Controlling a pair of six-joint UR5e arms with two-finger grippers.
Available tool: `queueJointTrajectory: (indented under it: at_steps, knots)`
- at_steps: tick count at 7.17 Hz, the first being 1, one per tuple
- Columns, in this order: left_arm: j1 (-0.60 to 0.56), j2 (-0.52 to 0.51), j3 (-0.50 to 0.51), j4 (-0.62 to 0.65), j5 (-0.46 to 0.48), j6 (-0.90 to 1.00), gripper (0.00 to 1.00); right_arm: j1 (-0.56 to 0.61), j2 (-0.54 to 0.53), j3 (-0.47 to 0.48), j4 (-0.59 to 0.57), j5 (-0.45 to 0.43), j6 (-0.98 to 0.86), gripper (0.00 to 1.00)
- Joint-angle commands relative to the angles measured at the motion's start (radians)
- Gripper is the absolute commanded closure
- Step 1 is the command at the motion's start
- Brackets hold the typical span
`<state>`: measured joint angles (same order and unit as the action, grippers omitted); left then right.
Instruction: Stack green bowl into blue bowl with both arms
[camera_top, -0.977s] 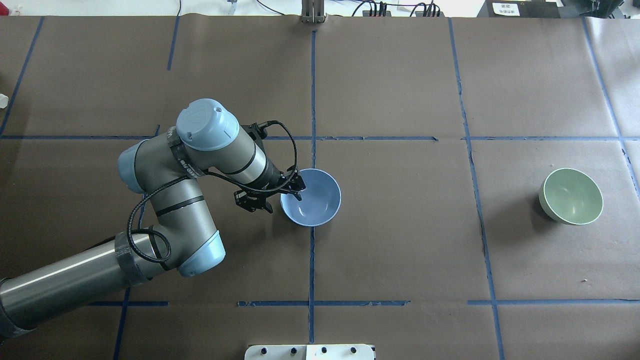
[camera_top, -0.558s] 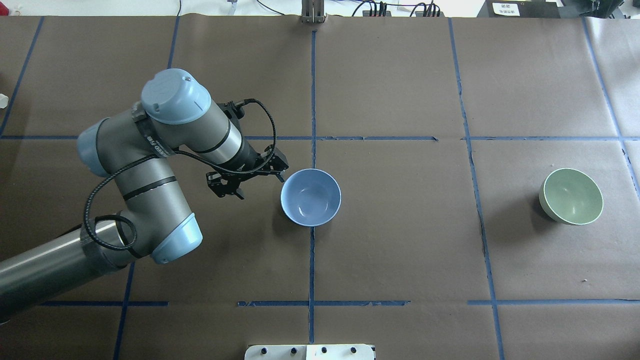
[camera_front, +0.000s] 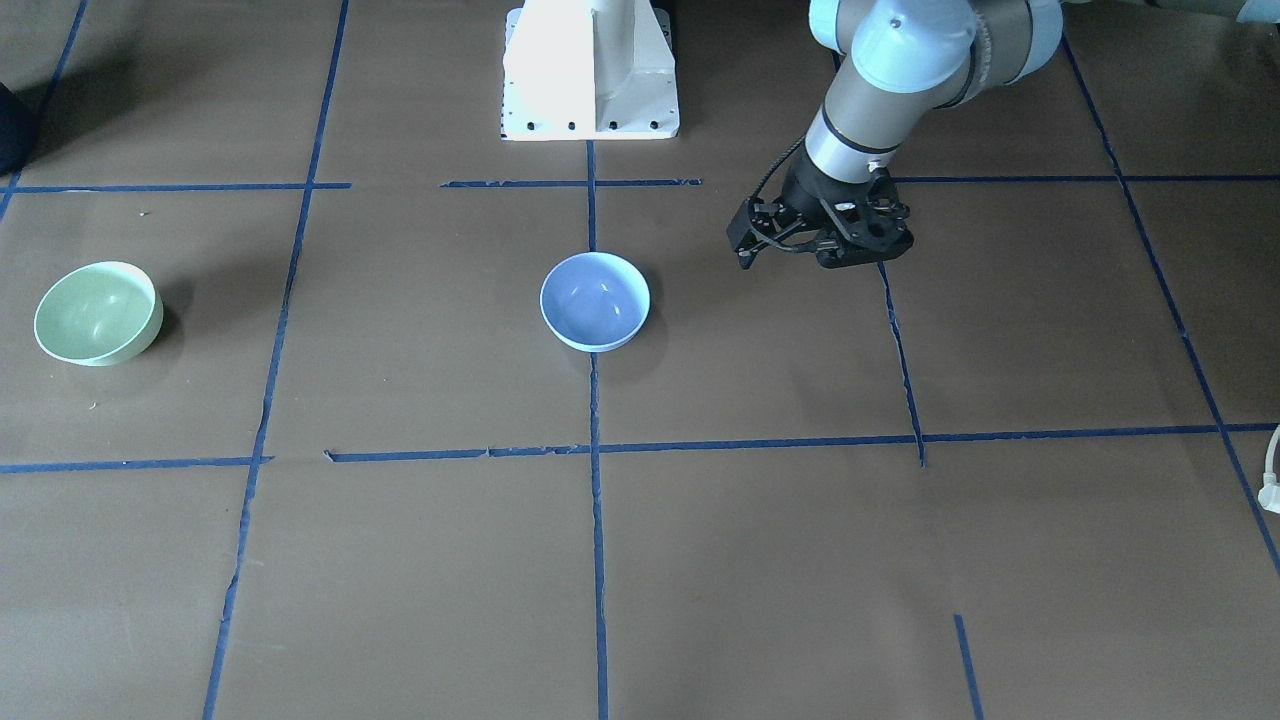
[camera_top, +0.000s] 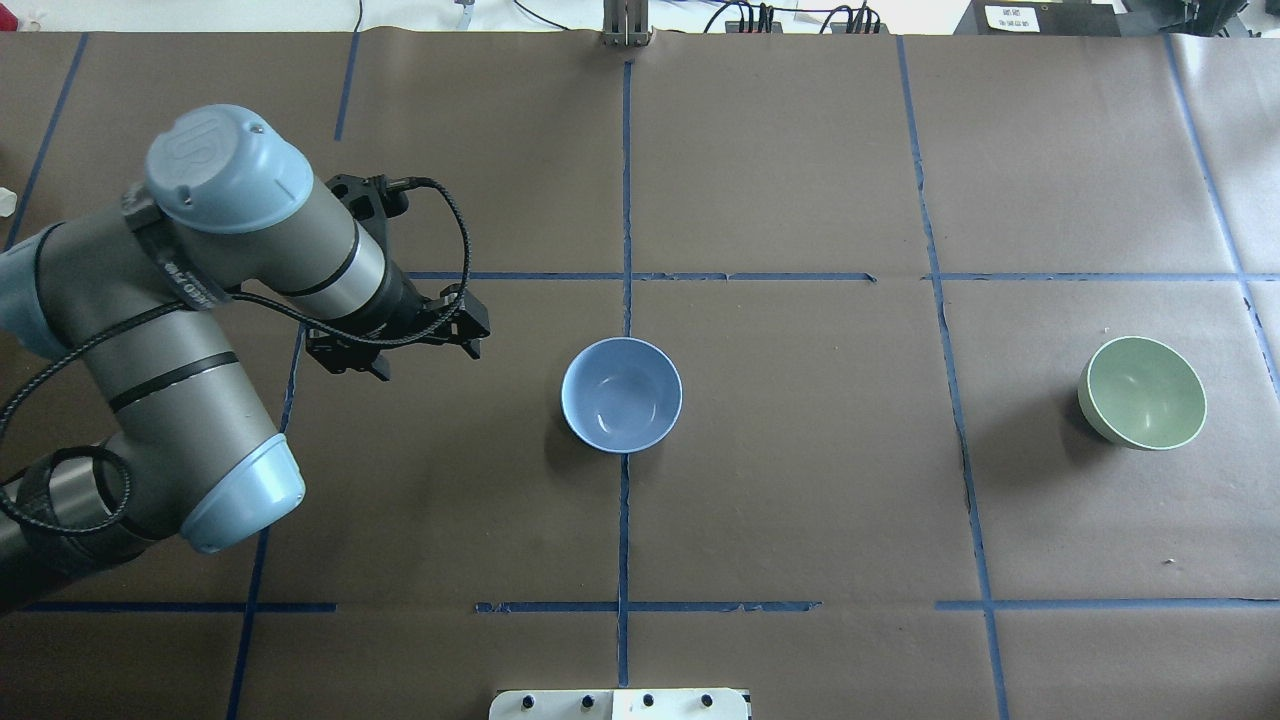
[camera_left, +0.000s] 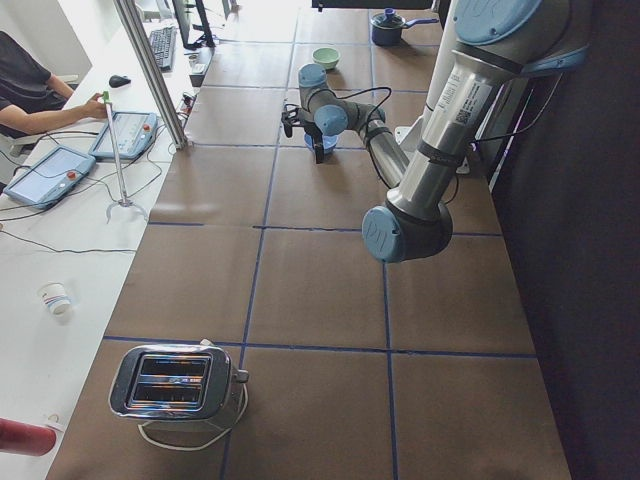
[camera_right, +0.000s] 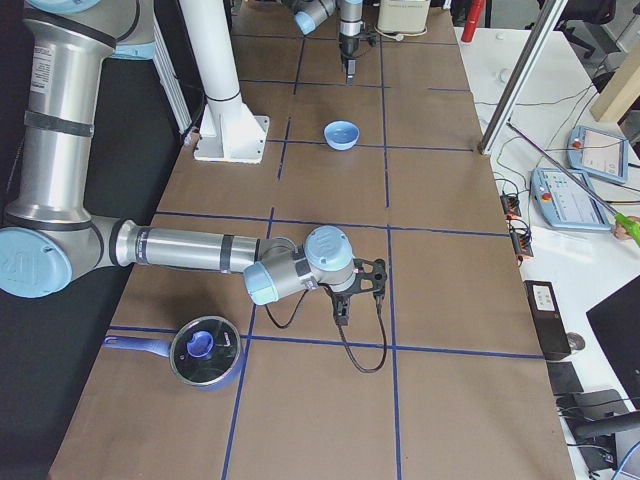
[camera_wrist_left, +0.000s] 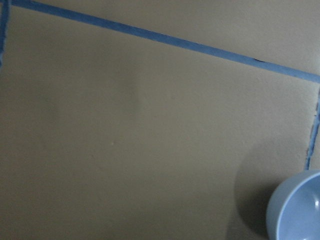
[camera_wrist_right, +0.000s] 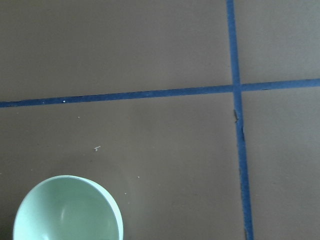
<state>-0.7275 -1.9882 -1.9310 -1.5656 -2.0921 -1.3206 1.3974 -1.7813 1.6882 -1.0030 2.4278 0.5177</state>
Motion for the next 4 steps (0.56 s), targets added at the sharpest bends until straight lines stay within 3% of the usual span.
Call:
queueJointTrajectory:
  at_steps: [1, 4]
  knots:
    - [-0.07, 0.113, -0.019, -0.051, -0.002, 0.006, 0.0, -0.141, -0.009, 0.001, 0.13, -0.01, 0.192, 0.0]
    - [-0.072, 0.126, -0.02, -0.083, -0.002, -0.003, 0.0, -0.287, -0.027, -0.002, 0.133, -0.137, 0.255, 0.0]
